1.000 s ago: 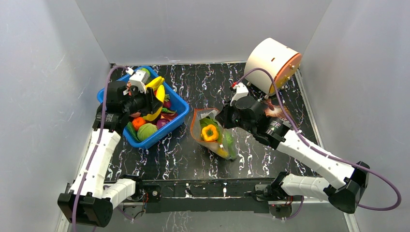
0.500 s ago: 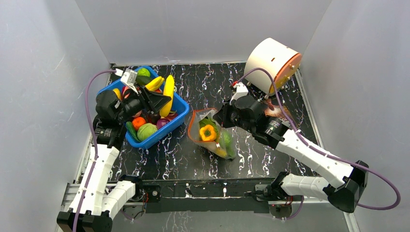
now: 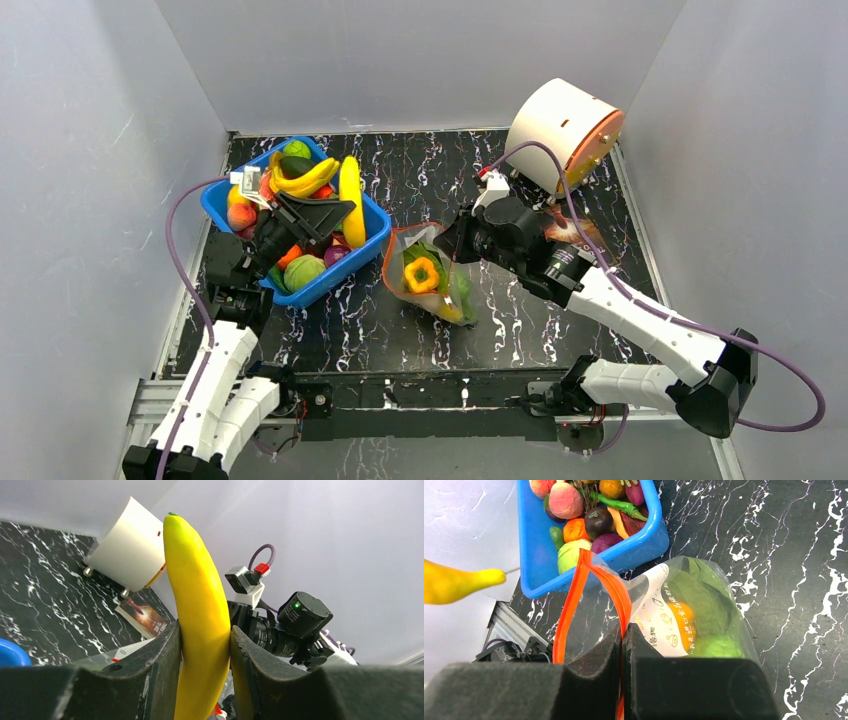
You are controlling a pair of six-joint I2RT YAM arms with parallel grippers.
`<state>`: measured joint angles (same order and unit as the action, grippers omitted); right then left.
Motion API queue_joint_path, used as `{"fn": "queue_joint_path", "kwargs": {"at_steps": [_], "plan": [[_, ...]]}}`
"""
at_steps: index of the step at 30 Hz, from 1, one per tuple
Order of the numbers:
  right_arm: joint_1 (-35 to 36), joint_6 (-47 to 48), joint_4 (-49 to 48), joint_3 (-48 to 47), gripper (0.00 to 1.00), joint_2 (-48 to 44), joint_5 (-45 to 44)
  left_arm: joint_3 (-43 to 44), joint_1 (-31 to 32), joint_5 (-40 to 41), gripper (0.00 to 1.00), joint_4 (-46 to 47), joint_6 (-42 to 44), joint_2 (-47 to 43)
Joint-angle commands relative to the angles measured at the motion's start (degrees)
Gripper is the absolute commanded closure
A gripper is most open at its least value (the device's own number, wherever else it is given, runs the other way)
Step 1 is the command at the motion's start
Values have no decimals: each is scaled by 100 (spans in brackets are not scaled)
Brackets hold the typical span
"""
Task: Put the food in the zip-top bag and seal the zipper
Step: Place the fake fruit in the zipper food storage bag.
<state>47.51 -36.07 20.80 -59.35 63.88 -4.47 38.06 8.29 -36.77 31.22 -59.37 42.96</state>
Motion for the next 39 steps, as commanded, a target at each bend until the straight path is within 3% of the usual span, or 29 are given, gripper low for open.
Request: {"fn": "queue_joint_path", "kwargs": {"at_steps": [1,5,14,26,39], "plan": [[-14,-98,-616,-40,100,-6,68,-312,428,490,91,828,-459,-76],[-16,-132,-665,38,100,-2,69,-461,1447,1105,91,968,-50,256],[-13,-153,-699,55,100,15,87,-631,2246,1589,92,1359,284,593],[-13,-162,-744,12,100,32,51,-929,2901,1972,88,1692,459,1099],[-18,-146,-753,-30,100,5,-72,-963,3055,2008,76,1317,699,1110]]}}
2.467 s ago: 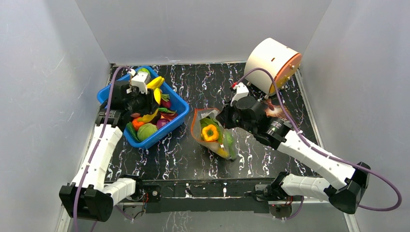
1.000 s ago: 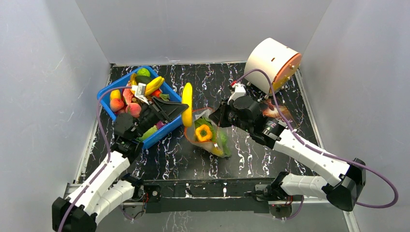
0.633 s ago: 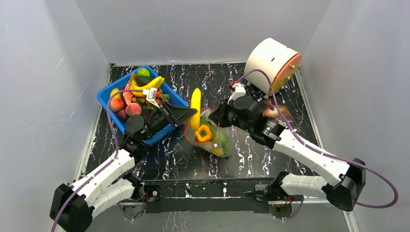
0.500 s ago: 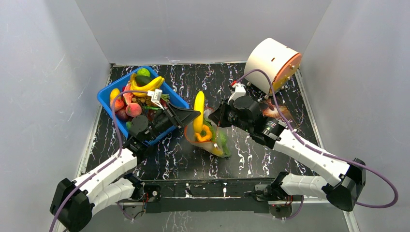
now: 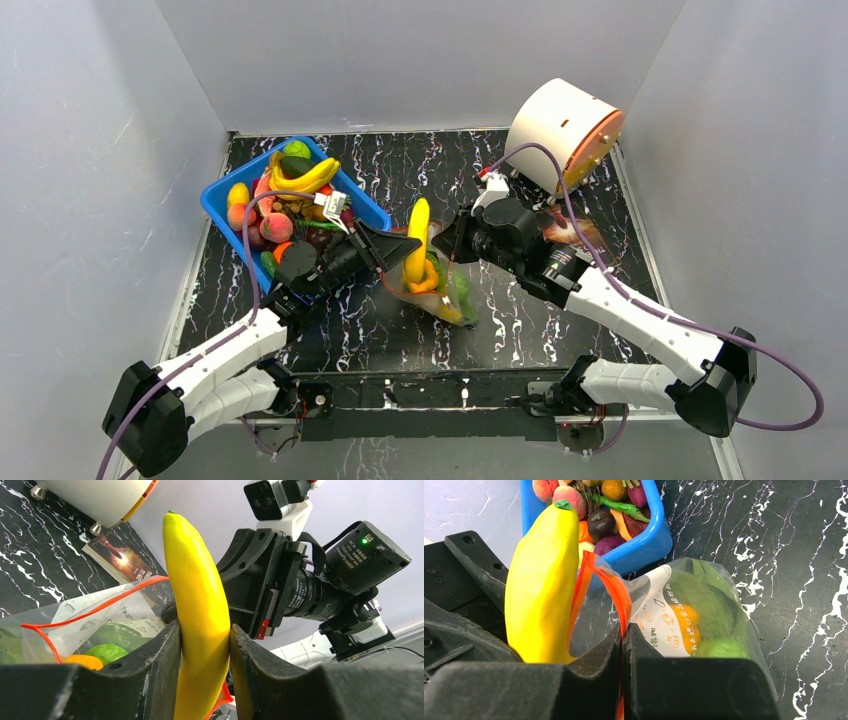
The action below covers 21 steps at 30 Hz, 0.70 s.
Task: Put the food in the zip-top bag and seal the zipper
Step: Place the fake fruit in the zipper food storage bag.
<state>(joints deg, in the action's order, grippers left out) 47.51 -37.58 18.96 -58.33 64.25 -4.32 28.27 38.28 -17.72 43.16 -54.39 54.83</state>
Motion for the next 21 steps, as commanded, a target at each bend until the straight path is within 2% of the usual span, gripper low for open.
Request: {"fn": "queue_joint_path", "kwargs": {"at_steps": [1,12,21], "plan": [[-16,11,-562,-154,100,-22,-99,30,64,109,74,84,227,-96],[-14,119,-479,-259,100,-35,-212,189,92,190,40,-569,511,-313],[-16,138,-403,-267,100,-86,-240,375,100,235,36,-1071,842,-417]]}}
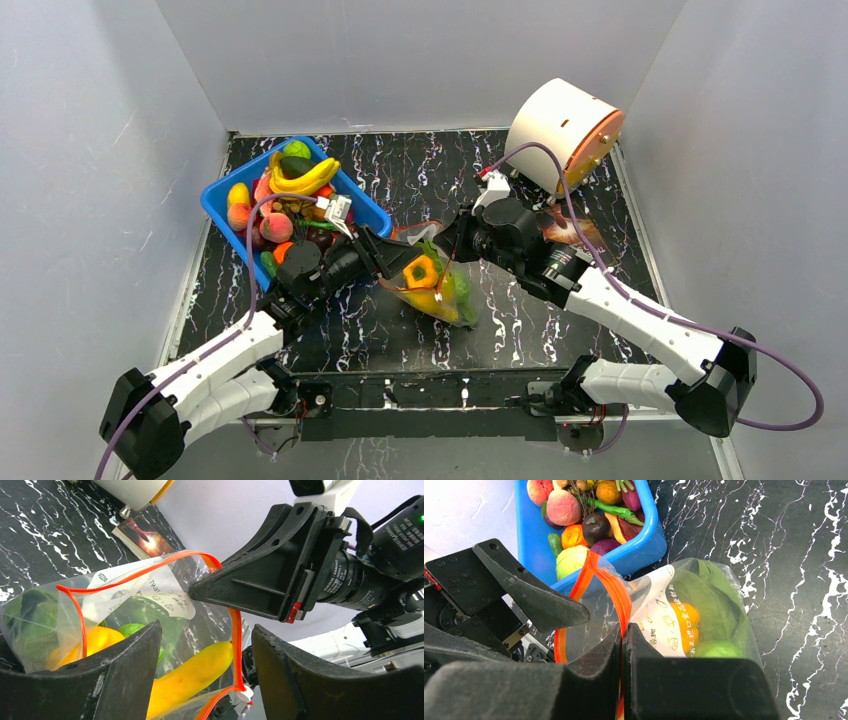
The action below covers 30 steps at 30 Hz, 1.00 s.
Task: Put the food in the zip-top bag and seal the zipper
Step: Place the fake fruit in the zipper food storage bag, then pick up the fake fruit from the bin.
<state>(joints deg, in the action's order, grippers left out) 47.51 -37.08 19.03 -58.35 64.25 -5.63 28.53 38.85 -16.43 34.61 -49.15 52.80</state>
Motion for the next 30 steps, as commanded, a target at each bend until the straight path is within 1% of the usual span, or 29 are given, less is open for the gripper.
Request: {"fn": "queue_joint_path", "kwargs": {"at_steps": [1,7,10,15,17,20,26,30], "plan": [[-14,90,-402,-265,100,-98,-119,403,44,139,35,-359,397,-240],[-13,114,-358,-237,100,-138,-108,904,42,421,33,-1605,1078,-360],[-14,126,-351,-182,100,-190,-110,1222,41,847,29,-2474,1555,-362],[-16,200,-283,-116,100,-312,-205,1742,39,1672,16,-3594,2354,-341],[-13,215,-293,-72,100,-352,-221,1961,35,2026,9,-3905,2641,-293],[-16,232,-294,-8,100,-407,-252,2283,35,2541,2,-4311,3026,-156],[-13,303,-270,79,100,-536,-304,2902,-10,3324,2,-4876,3667,235],[-13,387,-229,117,100,-620,-371,3214,-254,3660,2,-5189,3825,562]]}}
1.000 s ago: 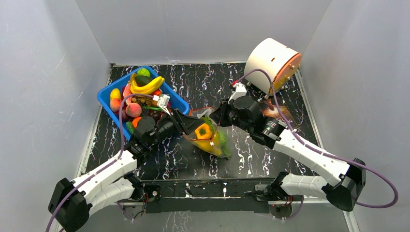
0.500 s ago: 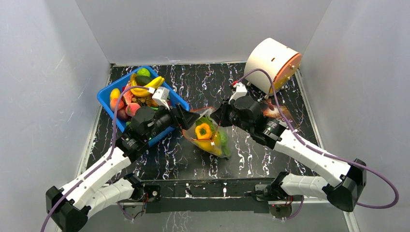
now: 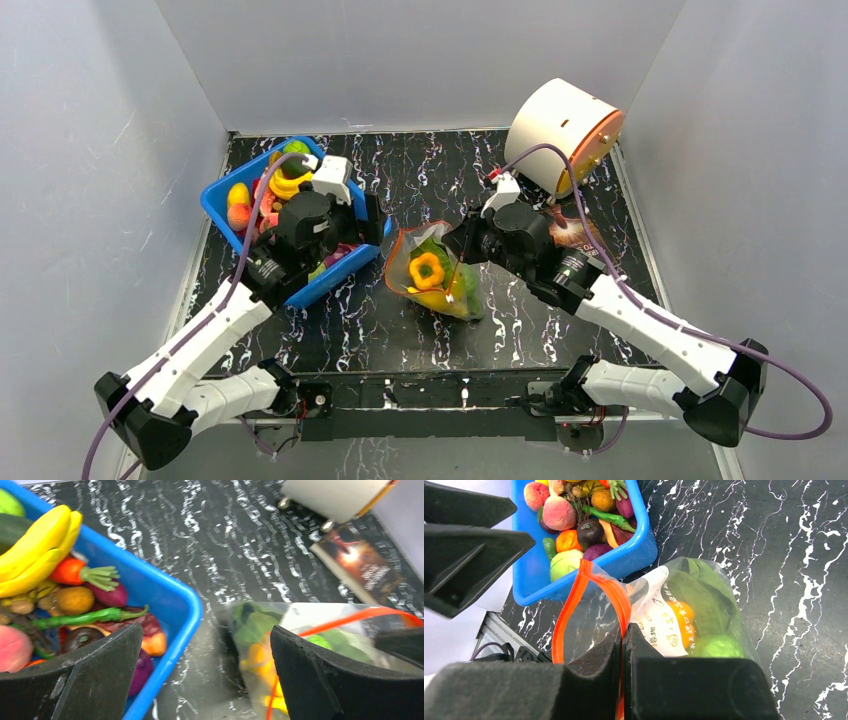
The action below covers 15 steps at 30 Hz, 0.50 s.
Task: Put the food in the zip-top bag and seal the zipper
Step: Pick up the fake fruit from the bin.
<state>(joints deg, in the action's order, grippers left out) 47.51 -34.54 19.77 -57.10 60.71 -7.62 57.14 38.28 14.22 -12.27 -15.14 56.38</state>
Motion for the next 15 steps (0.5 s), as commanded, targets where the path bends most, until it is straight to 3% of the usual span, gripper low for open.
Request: {"fn": "queue_joint_path", "kwargs": {"at_steps": [1,7,10,15], "plan": [[-14,140,-302,13,100,-286,-176,411,-316,557,1,-563,439,266],[-13,218,-357,140,100,-407,-127,395,-1575,-569,2,-485,403,305],[-18,233,-363,172,100,-457,-104,376,-1852,-515,3,-426,522,348],[-15,263,-390,181,100,-481,-86,397,-2465,-386,17,-352,782,640]]}}
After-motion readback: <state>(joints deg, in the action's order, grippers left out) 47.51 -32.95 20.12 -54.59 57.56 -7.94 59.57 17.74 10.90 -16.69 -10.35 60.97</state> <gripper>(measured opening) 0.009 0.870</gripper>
